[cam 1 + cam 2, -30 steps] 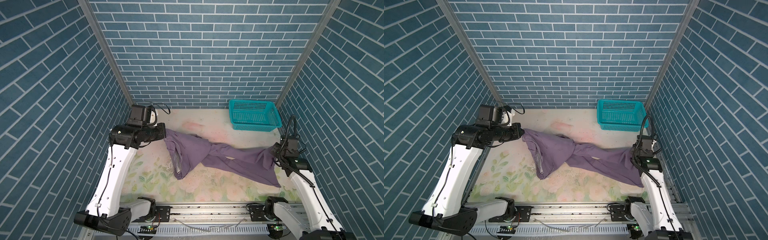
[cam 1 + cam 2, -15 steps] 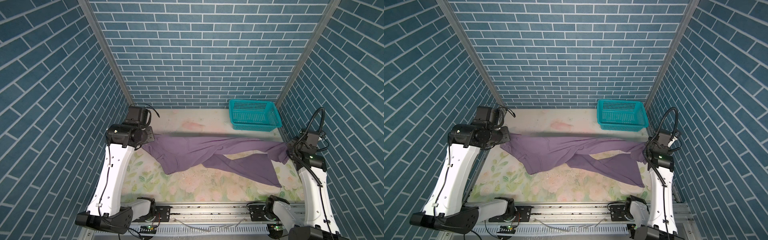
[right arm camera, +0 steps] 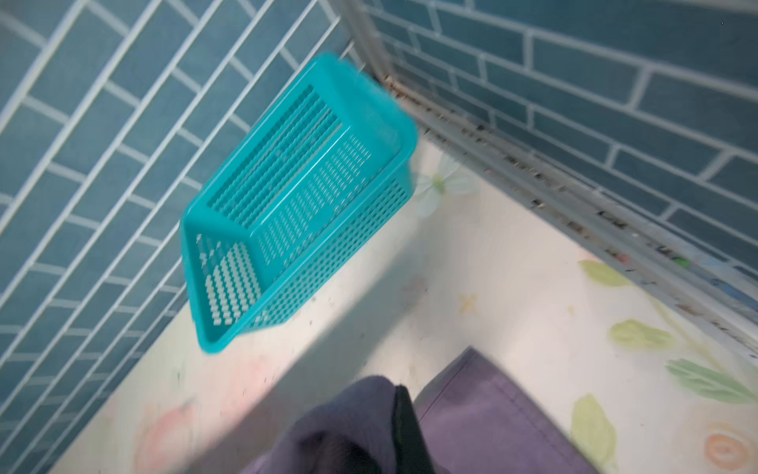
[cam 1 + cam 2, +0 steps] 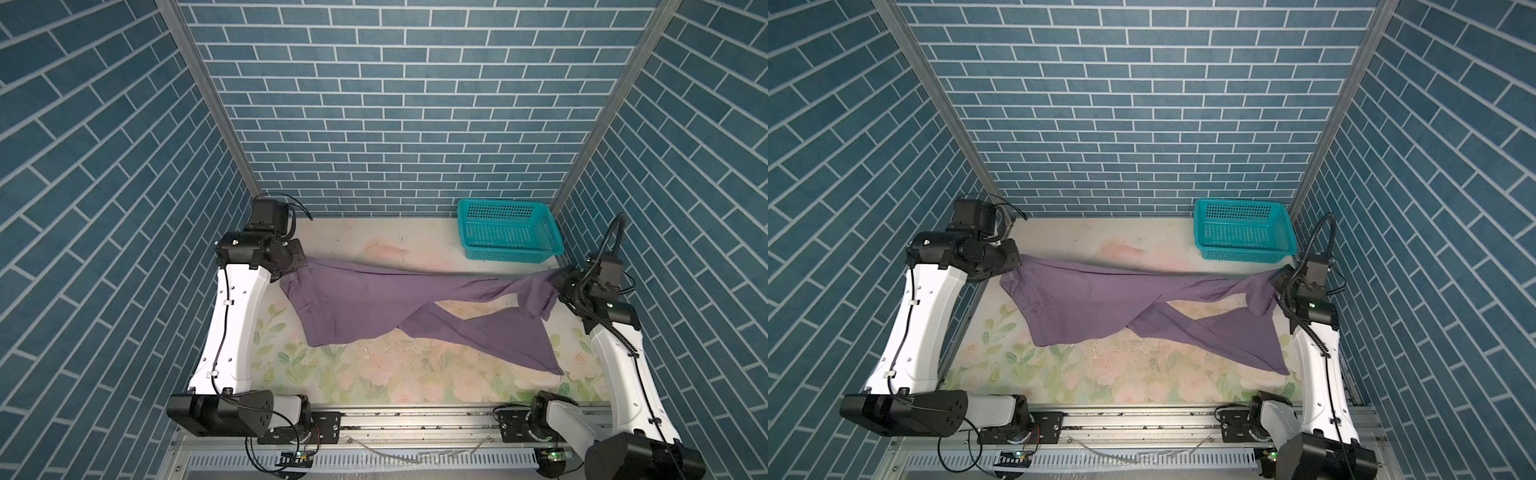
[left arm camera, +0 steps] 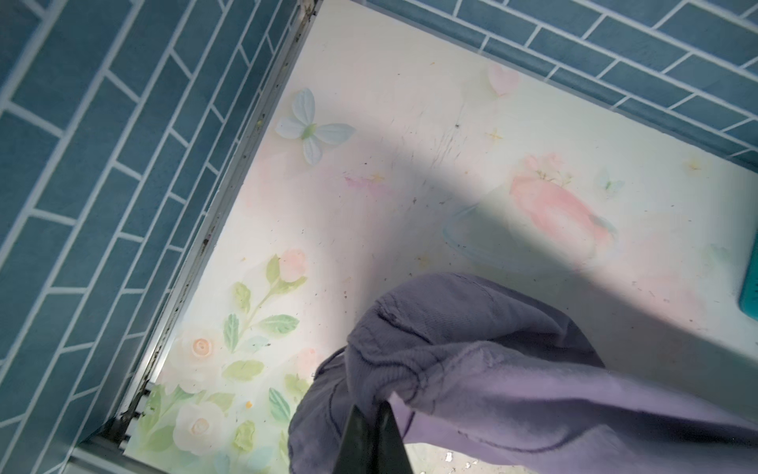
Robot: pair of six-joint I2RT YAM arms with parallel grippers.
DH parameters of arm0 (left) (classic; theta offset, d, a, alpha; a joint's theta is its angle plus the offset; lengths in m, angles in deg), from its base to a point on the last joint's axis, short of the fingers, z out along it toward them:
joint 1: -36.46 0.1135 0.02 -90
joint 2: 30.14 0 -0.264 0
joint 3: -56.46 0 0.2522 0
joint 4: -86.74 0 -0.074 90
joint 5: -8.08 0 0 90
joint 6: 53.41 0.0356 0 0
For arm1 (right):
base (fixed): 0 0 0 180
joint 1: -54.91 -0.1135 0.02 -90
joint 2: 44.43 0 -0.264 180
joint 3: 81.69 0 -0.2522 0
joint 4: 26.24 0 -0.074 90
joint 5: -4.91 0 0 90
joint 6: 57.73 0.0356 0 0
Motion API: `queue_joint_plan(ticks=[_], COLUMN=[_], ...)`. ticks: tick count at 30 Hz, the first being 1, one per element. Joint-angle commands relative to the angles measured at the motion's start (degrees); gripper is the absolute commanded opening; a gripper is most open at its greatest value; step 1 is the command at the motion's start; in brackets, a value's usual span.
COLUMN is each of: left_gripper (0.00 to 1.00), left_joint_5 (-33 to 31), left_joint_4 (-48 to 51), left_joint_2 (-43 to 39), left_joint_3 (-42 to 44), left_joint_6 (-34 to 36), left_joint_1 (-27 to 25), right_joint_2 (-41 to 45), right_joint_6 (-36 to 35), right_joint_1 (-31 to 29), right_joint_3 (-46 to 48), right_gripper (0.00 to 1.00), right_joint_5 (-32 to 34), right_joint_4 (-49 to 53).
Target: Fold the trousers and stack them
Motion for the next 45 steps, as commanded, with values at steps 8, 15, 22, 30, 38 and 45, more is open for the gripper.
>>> queue_joint_plan(ticks=[8, 15, 22, 30, 38, 45], left_gripper=[0.0, 0.0, 0.0, 0.0, 0.0, 0.0], left_joint_5=[6.04, 6.48, 4.45, 3.92, 9.3, 13.22], left_joint_4=[-5.46, -3.19, -1.07, 2.28, 1.02, 0.04], left_joint_2=[0.02, -1.77, -6.4, -7.85, -9.25, -8.5], left_joint_3=[-0.96, -1.44, 0.74, -0.48, 1.29, 0.33], left_joint_6=[3.11, 5.18, 5.18, 5.87, 7.54, 8.91], left_joint_1=[0.43, 0.42, 0.47, 0.51, 0.45, 0.51], right_joint_2=[6.13, 5.78, -10.8, -34.2, -46.81, -57.27], right_joint_6=[-0.36, -5.01, -13.48, -24.74, -25.24, -14.9], right_joint_1=[-12.24, -14.26, -30.02, -48.18, -53.56, -53.56], right_joint_3=[14.4, 8.65, -0.58, -15.86, -26.14, -31.61], right_gripper=[0.46, 0.99, 0.51, 0.13, 0.9, 0.61], right_joint_5=[0.95, 14.18, 16.19, 6.28, -8.02, -24.96], right_joint_4=[7.75, 11.21, -2.16, -11.86, -13.42, -19.89])
